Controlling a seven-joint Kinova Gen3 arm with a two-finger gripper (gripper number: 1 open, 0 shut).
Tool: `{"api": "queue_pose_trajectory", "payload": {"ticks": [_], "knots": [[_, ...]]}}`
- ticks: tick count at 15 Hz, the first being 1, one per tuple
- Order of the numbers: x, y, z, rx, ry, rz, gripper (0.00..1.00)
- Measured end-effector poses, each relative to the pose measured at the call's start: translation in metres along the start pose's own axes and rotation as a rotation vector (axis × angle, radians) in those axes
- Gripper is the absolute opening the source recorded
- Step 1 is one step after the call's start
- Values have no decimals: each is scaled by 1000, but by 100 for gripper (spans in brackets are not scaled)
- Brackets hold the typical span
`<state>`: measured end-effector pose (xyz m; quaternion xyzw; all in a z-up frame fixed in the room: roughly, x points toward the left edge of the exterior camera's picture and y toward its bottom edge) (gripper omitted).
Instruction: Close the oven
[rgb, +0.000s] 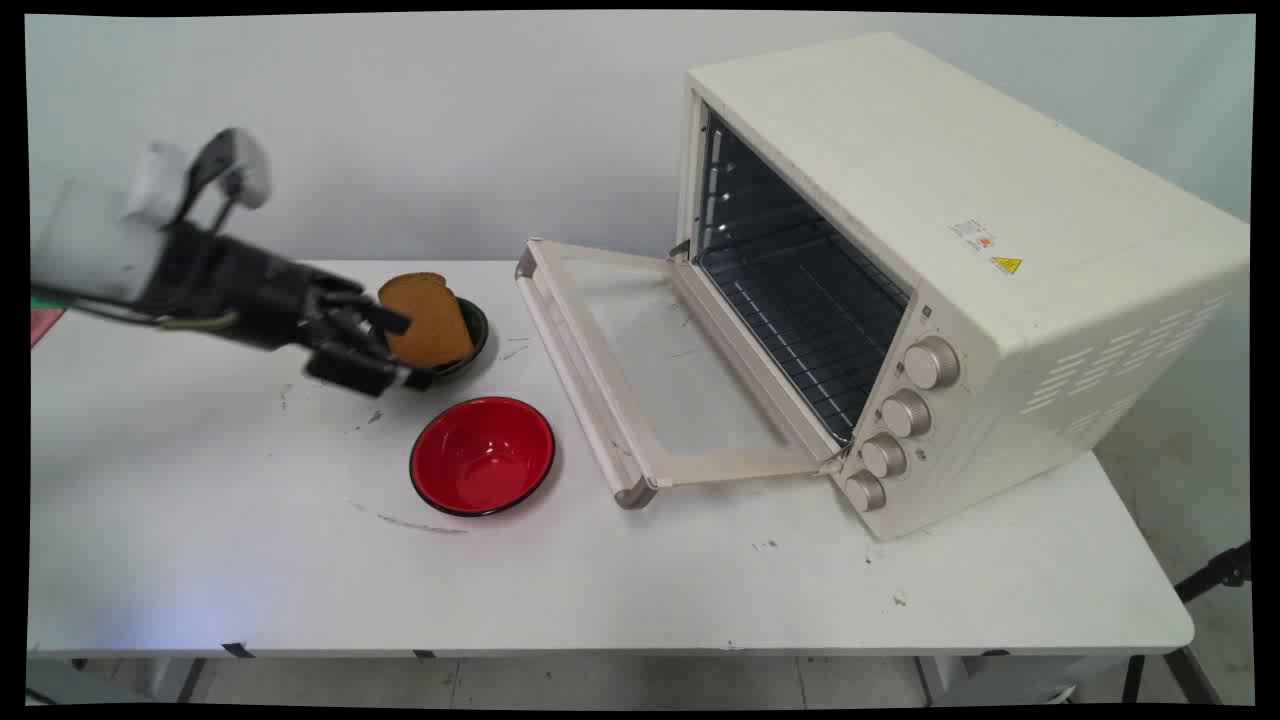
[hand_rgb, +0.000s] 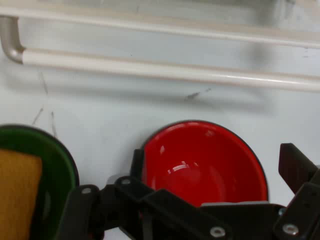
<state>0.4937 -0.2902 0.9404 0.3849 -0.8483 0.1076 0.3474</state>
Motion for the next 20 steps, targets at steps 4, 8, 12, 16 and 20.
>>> {"api": "queue_pose_trajectory", "payload": {"ticks": [4, 8, 12, 16, 20], "knots": [[20, -14, 47, 17, -34, 56, 100], [24, -21, 95, 6, -83, 143, 0], [25, -26, 132, 6, -107, 184, 0], [26, -31, 163, 9, -107, 193, 0], [31, -31, 179, 9, -55, 196, 0]]}}
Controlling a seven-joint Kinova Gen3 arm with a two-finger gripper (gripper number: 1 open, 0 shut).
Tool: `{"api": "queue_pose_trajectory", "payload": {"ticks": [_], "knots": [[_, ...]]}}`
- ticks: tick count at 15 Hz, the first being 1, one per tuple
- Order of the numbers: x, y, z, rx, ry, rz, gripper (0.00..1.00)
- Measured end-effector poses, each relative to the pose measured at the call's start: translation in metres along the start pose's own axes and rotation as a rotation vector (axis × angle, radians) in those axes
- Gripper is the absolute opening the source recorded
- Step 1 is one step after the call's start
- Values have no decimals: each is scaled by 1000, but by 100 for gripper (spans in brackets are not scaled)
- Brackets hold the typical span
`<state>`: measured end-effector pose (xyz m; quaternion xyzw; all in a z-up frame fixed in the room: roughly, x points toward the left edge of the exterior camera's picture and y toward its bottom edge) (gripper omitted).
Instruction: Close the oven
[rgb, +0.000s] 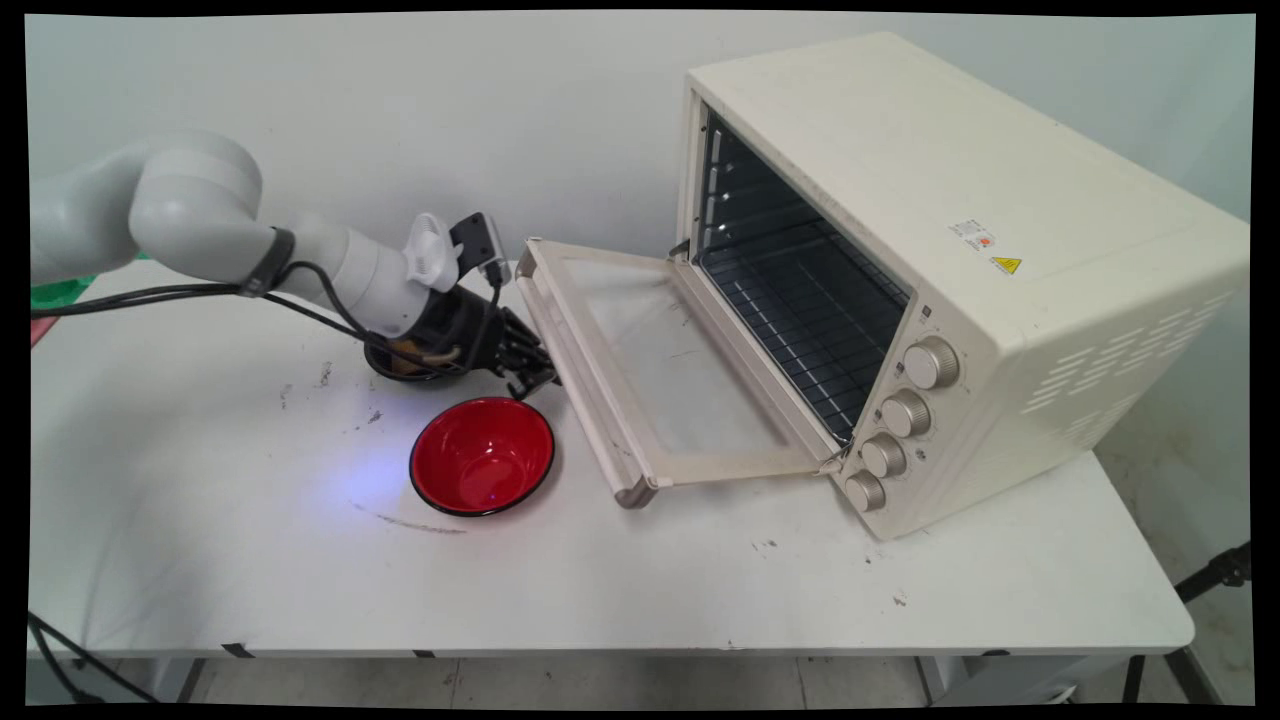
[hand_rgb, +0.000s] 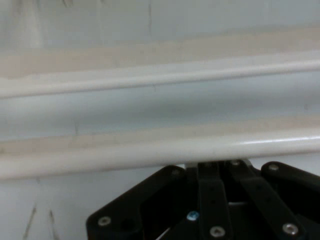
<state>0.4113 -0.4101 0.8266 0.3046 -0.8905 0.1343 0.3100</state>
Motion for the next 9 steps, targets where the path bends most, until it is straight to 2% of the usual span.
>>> {"api": "queue_pose_trajectory", "payload": {"ticks": [3, 9], "knots": [[11, -3, -2, 21, 102, -25, 0], [46, -9, -36, 62, 348, -93, 0]]}}
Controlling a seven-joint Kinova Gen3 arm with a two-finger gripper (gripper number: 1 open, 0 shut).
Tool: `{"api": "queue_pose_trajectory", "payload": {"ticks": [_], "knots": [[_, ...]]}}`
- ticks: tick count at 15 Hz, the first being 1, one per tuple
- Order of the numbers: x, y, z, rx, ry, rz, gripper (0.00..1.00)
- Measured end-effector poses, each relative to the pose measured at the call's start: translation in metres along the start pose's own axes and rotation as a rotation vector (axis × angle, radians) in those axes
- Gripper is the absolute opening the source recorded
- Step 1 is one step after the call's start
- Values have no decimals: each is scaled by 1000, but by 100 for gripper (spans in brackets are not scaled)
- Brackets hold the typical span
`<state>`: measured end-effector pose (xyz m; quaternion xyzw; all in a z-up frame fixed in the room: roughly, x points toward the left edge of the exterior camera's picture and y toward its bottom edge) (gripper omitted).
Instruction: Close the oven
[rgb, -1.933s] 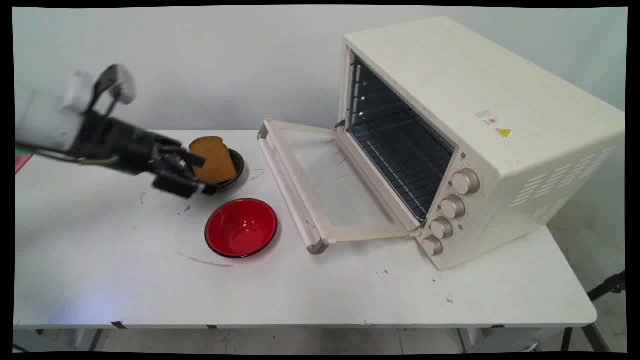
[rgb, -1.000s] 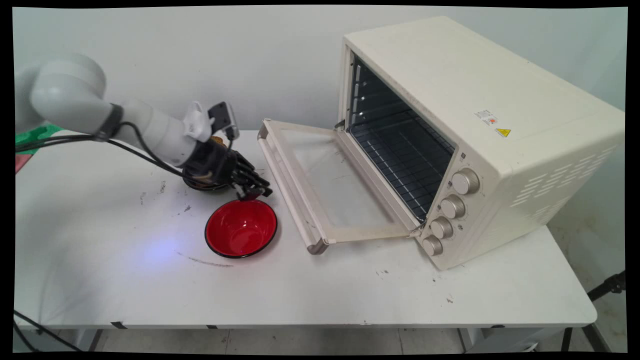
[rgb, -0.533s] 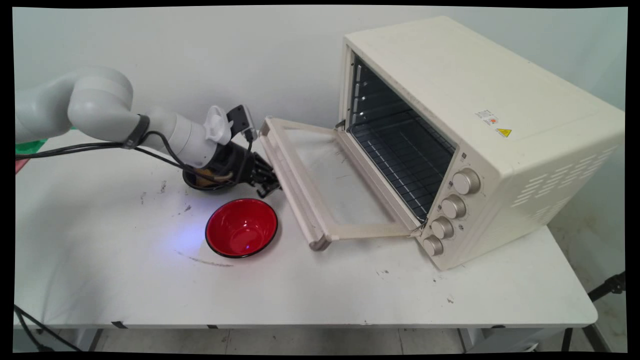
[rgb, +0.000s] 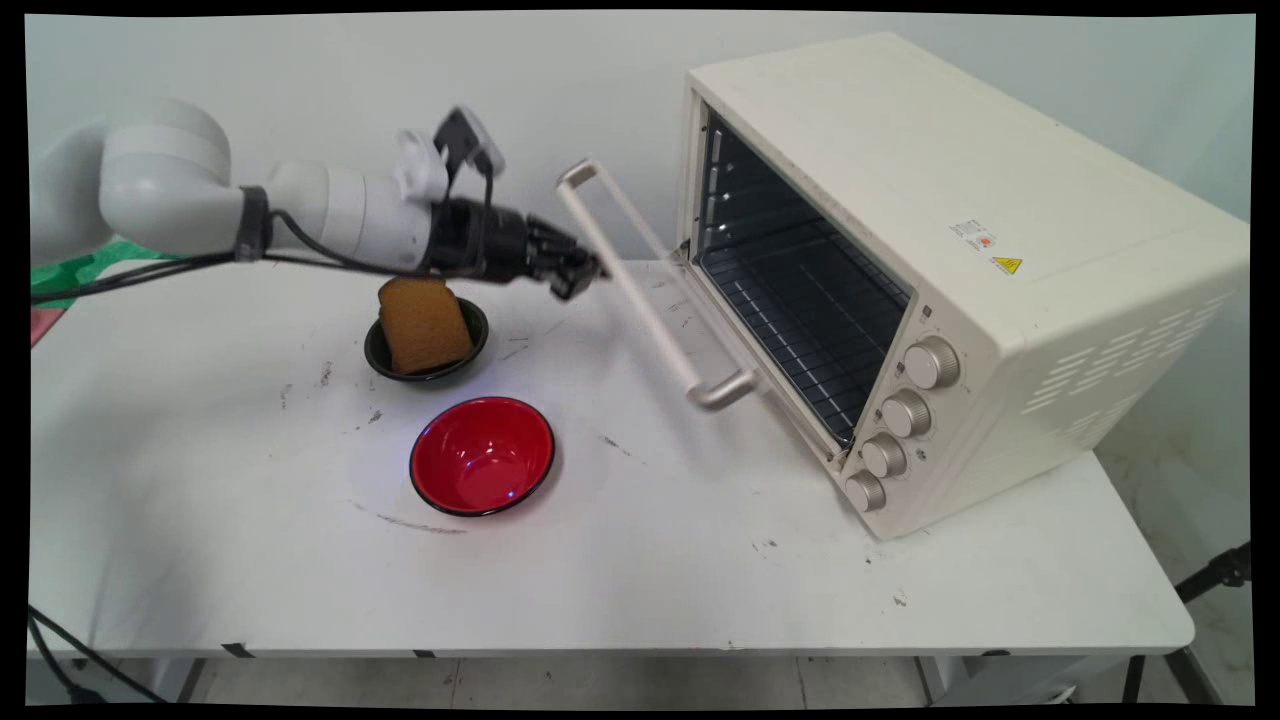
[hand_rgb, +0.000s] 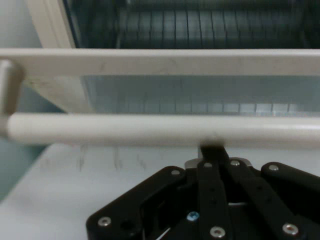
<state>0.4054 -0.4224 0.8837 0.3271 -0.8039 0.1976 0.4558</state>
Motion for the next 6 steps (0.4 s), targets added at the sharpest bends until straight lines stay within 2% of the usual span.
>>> {"api": "queue_pose_trajectory", "payload": {"ticks": [3, 6], "knots": [[22, 3, -11, 11, 82, -25, 0], [31, 8, -27, 11, 113, -32, 0]]}}
